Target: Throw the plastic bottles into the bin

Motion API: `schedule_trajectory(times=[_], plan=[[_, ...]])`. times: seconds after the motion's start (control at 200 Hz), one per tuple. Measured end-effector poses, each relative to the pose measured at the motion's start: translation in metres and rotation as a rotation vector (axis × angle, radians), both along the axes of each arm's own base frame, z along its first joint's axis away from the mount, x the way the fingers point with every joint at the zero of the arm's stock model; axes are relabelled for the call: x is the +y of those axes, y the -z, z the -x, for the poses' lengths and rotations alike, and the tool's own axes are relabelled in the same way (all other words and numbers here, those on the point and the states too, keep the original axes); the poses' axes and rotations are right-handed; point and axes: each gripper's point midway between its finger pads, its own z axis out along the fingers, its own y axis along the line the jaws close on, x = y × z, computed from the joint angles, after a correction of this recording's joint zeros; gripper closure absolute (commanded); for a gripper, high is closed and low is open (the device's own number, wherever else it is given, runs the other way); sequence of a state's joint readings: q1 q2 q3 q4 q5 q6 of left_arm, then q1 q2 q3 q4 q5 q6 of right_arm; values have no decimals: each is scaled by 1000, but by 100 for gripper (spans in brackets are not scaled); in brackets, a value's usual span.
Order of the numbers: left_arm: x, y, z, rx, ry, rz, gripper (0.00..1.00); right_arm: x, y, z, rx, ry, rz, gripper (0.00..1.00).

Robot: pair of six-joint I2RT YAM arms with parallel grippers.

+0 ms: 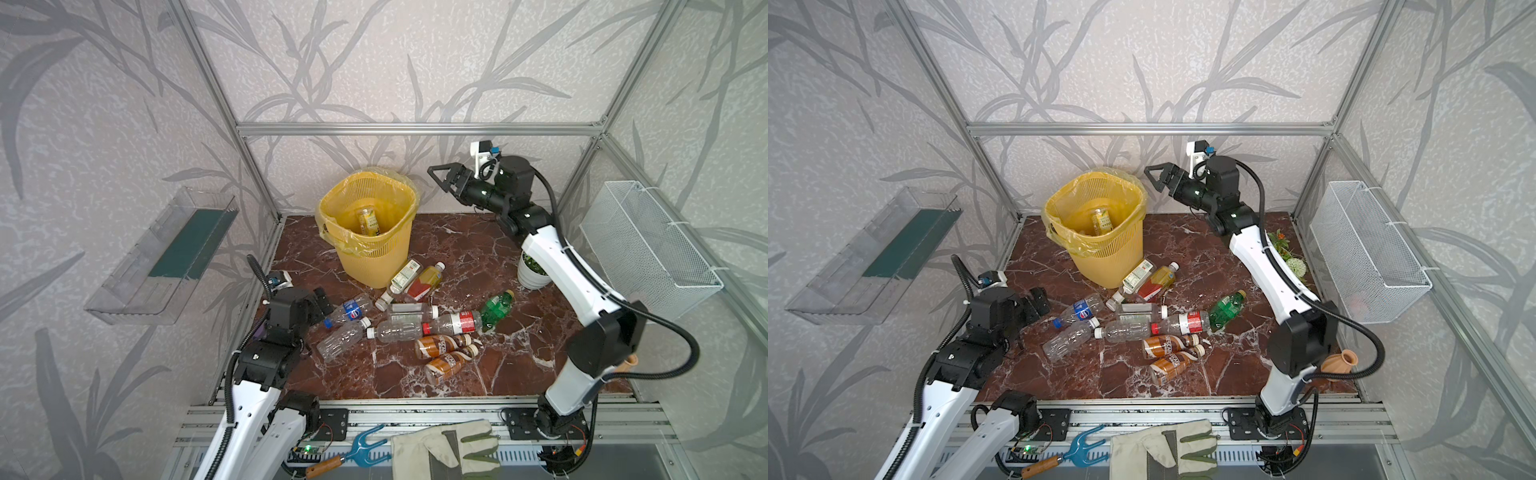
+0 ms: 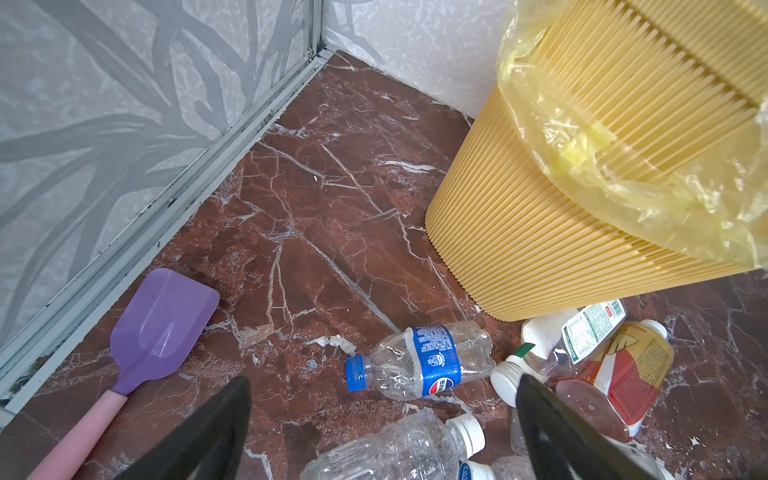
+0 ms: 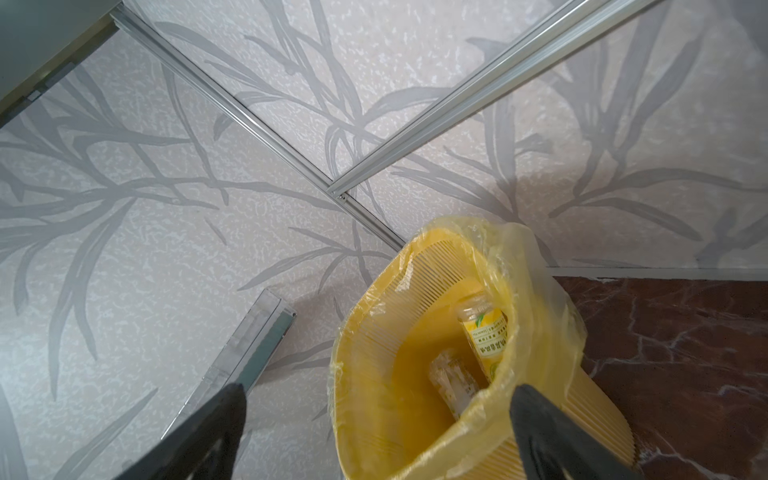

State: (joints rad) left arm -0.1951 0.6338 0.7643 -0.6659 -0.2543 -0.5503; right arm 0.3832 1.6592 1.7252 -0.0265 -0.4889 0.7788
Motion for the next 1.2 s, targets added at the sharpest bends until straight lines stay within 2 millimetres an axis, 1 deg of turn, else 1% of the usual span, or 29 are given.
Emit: schedule_trajectory(times=[0.045, 0.1, 0.115, 0.18, 0.185, 0.21, 0.245, 0.25, 0.255, 0.27, 0.275, 0.28, 0.285, 0.295, 0.31, 0.335, 0.34, 0.35, 0.355, 0.38, 0.405, 0.47, 0.545, 0.63, 0.76, 0.835, 0.94, 1.085, 1.205], plan=[[-3, 0, 0, 0, 19, 7, 2, -12, 1, 18, -29, 15, 14, 1], [-6, -1, 1, -3, 35, 17, 2, -28, 10, 40, -51, 33, 36, 1], [-7, -1, 1, -3, 38, 19, 2, -30, 11, 43, -58, 36, 36, 1], [-10, 0, 1, -2, 50, 32, 2, -48, 29, 59, -67, 61, 54, 1], [-10, 0, 1, -1, 51, 33, 2, -50, 35, 61, -62, 65, 57, 1], [-11, 1, 1, 1, 56, 39, 2, -57, 43, 64, -57, 79, 64, 1], [-13, 4, 1, 9, 62, 45, 2, -71, 67, 69, -30, 108, 83, 1], [-13, 4, 1, 9, 62, 45, 2, -71, 67, 69, -30, 108, 83, 1], [-13, 5, 1, 12, 63, 46, 2, -74, 73, 69, -20, 115, 88, 1], [-13, 7, 1, 17, 64, 46, 2, -78, 80, 71, -9, 123, 93, 1], [-13, 9, 2, 23, 65, 46, 2, -82, 86, 71, 1, 131, 98, 1], [-13, 9, 2, 23, 65, 46, 2, -82, 86, 71, 1, 131, 98, 1], [-14, 10, 2, 27, 66, 46, 2, -84, 94, 72, 15, 137, 103, 1], [-14, 11, 2, 31, 66, 46, 2, -87, 98, 72, 21, 145, 107, 1], [-14, 13, 3, 39, 66, 44, 2, -91, 110, 74, 44, 154, 116, 1], [-14, 18, 4, 61, 66, 40, 2, -98, 122, 75, 65, 170, 124, 1], [-14, 21, 4, 72, 66, 38, 2, -101, 130, 76, 79, 178, 129, 1], [-14, 21, 4, 77, 66, 36, 2, -103, 133, 76, 84, 184, 131, 1], [-14, 23, 5, 85, 65, 34, 2, -106, 139, 77, 96, 189, 135, 1], [-14, 28, 6, 109, 66, 29, 2, -111, 150, 78, 120, 202, 143, 1], [-13, 35, 7, 143, 64, 24, 2, -118, 168, 82, 155, 217, 154, 1], [-14, 51, 10, 224, 65, 14, 2, -130, 200, 91, 221, 244, 164, 1], [-18, 68, 12, 297, 74, 11, 2, -141, 224, 101, 270, 269, 164, 1], [-23, 85, 17, 355, 91, 19, 1, -149, 235, 105, 301, 292, 155, 1], [-29, 104, 21, 428, 101, 39, 1, -154, 233, 102, 298, 307, 133, 1], [-32, 111, 22, 455, 104, 52, 1, -154, 230, 99, 290, 303, 118, 1], [-35, 119, 24, 476, 108, 69, 1, -151, 233, 95, 301, 292, 104, 1], [-41, 130, 23, 498, 126, 88, 1, -148, 240, 90, 315, 282, 78, 1], [-45, 140, 20, 539, 138, 94, 1, -146, 251, 91, 343, 272, 60, 1]])
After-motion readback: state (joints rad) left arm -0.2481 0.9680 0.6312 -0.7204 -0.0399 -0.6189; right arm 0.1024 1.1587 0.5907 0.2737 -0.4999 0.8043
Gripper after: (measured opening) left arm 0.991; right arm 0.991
